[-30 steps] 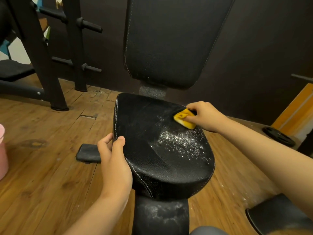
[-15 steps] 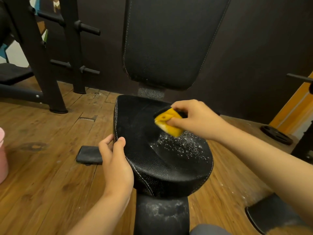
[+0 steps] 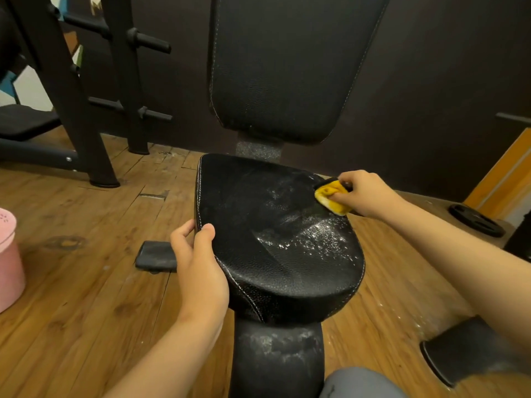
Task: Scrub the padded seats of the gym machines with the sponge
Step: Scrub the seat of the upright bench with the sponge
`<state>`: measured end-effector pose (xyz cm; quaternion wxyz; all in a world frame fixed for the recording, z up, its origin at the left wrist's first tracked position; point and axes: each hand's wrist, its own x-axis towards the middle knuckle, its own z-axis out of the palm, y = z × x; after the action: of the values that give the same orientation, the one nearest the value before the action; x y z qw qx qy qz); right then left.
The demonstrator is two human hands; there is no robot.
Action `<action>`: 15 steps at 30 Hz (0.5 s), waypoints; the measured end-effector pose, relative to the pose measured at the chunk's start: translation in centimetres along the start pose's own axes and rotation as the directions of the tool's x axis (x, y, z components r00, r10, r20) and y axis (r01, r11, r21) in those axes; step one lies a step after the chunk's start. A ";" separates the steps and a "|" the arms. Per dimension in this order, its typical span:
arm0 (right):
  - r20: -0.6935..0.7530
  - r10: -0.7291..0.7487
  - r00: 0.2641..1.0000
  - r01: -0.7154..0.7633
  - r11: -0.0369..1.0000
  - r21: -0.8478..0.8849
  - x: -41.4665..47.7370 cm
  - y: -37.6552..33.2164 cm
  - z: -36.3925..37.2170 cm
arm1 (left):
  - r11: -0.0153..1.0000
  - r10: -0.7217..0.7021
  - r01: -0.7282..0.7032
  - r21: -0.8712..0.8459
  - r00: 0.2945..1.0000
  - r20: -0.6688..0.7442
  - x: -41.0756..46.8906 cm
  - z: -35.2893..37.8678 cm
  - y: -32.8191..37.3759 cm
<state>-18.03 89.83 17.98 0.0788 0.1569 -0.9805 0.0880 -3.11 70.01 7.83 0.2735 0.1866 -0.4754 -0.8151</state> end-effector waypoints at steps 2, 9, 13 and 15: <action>-0.008 -0.019 1.000 0.018 0.999 -0.050 0.1 0.1 -0.1 | 1.000 0.001 -0.001 0.001 1.000 -0.002 -0.1 0.1 0.0; 0.003 -0.247 0.969 0.243 0.955 0.167 -1.7 -6.7 0.6 | 1.000 -0.008 0.008 0.008 1.000 0.005 0.0 -0.1 0.1; 0.036 -0.363 0.931 0.328 0.875 0.355 -3.2 -11.4 1.3 | 1.000 -0.018 0.018 0.005 1.000 0.010 0.1 -0.1 0.4; 0.094 -0.376 0.922 0.301 0.847 0.439 -3.9 -12.8 1.3 | 0.999 -0.032 0.032 0.000 0.999 0.006 0.0 -0.1 0.5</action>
<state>-10.40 78.74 17.87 -0.0291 0.3480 -0.8987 0.2652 -2.94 69.74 8.23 0.2592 0.1917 -0.4731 -0.8199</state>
